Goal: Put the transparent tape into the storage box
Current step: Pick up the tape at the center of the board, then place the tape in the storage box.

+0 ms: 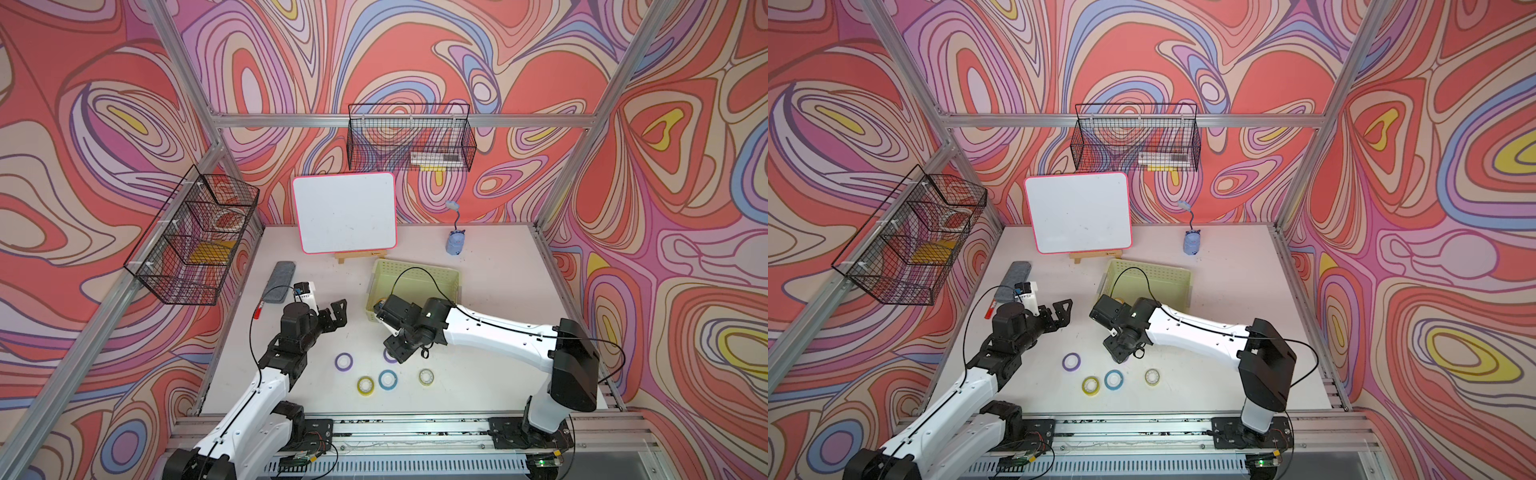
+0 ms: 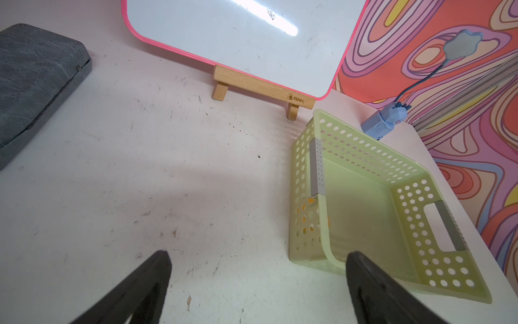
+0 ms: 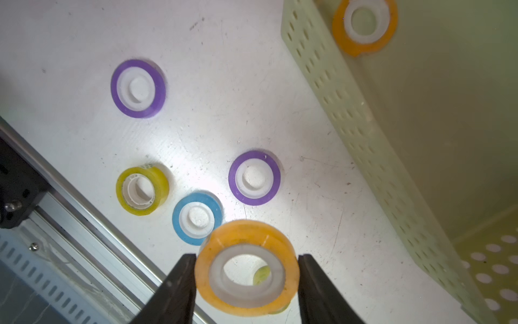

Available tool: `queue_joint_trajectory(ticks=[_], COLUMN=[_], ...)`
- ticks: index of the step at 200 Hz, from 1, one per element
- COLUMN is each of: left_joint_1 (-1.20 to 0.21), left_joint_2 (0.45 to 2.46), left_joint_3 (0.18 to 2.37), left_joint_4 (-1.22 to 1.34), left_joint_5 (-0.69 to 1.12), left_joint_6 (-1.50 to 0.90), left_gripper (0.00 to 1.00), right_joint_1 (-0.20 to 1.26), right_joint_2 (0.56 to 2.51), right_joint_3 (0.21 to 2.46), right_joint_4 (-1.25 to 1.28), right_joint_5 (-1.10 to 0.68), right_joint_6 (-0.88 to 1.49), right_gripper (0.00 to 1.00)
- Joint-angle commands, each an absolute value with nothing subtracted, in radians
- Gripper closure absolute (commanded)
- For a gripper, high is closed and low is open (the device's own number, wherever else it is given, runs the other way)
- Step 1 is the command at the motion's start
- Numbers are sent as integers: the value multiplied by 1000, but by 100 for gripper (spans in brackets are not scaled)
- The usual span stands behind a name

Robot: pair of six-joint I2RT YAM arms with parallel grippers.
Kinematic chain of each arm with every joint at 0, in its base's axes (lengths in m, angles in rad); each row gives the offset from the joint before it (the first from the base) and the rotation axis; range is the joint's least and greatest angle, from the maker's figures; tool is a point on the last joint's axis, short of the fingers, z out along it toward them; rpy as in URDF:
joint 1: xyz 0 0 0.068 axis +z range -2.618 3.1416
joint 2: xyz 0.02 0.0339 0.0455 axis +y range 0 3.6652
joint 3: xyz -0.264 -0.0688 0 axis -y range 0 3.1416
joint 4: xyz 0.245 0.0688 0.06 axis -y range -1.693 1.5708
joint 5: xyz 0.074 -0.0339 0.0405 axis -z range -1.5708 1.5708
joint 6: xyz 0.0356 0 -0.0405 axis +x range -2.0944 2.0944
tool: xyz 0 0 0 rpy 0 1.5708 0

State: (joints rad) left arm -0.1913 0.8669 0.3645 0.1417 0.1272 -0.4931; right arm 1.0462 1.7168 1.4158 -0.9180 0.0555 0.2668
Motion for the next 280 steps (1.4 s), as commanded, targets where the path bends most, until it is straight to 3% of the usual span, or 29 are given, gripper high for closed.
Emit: queue_joint_trajectory(ticks=[1, 49, 125, 243, 280], left_joint_1=[-194, -194, -194, -194, -194], left_joint_2=[870, 885, 885, 890, 887], left_joint_3=[357, 360, 363, 364, 365], left_joint_4=[130, 135, 134, 134, 133], left_joint_5=[120, 126, 131, 132, 132], left_joint_6=[-474, -473, -476, -475, -475], left_gripper=[1, 1, 1, 1, 1], right_joint_1=[994, 855, 710, 678, 678], right_joint_2=[1724, 1766, 2010, 2183, 2179], right_joint_3=[1480, 1567, 1685, 1736, 1740], right_joint_4=[-945, -898, -857, -851, -856], right_joint_5=[83, 41, -46, -102, -92], right_joint_6=[233, 174, 215, 267, 273], right_gripper=[46, 46, 46, 46, 38])
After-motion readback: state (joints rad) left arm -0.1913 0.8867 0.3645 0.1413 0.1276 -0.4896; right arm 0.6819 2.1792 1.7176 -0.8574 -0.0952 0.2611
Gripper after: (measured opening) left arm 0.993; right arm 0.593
